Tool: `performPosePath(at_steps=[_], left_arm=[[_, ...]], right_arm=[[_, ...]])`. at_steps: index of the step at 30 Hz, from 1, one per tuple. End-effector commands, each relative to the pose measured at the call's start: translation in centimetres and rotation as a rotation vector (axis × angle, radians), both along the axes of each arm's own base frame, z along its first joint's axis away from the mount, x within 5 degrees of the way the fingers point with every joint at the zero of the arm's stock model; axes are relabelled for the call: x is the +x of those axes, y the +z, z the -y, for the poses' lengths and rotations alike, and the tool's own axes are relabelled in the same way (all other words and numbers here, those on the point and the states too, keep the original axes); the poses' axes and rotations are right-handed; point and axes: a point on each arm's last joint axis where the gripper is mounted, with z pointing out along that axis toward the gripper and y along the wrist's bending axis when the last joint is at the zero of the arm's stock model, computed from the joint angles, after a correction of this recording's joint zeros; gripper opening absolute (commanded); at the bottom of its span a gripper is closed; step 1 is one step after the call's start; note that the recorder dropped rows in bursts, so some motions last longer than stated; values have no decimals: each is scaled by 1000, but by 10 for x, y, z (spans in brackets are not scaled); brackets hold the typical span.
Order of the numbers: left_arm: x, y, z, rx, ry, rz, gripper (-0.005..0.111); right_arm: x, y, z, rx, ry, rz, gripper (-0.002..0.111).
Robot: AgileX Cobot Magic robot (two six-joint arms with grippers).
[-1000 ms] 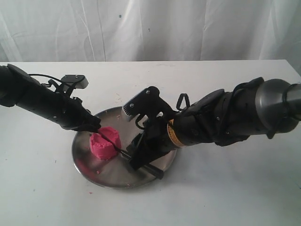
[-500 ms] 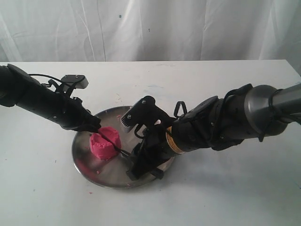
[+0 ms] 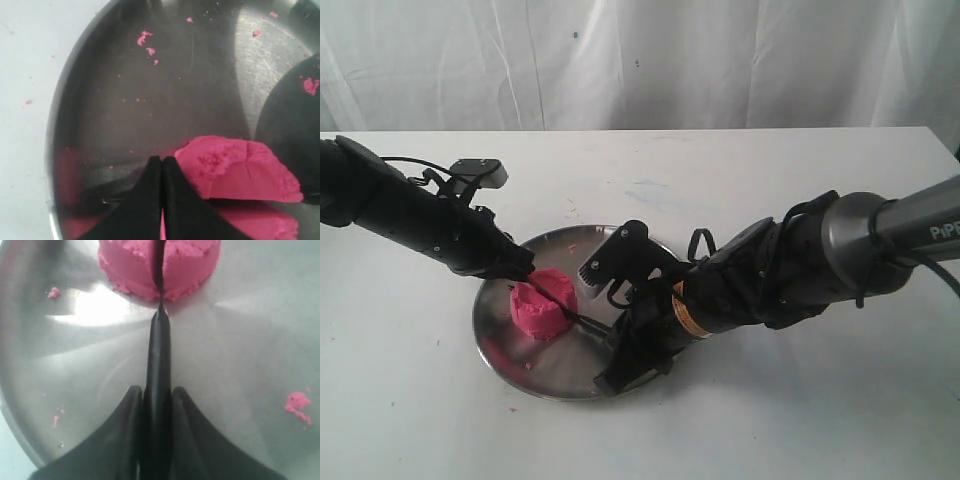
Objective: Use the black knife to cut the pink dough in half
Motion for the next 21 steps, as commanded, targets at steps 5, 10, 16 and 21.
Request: performPosePath(at_steps=[5, 10, 16, 21], left_arm=[[-1, 5, 1, -14, 0, 2, 0], [1, 7, 1, -13, 3, 12, 0], [7, 18, 0, 3, -9, 56, 0], [6, 35, -3, 22, 10, 115, 0]], right_arm=[[3, 2, 1, -11, 13, 28, 5], [2, 3, 1, -7, 15, 28, 5], [0, 11, 1, 13, 10, 32, 5], [-3, 8, 3, 10, 15, 17, 5]])
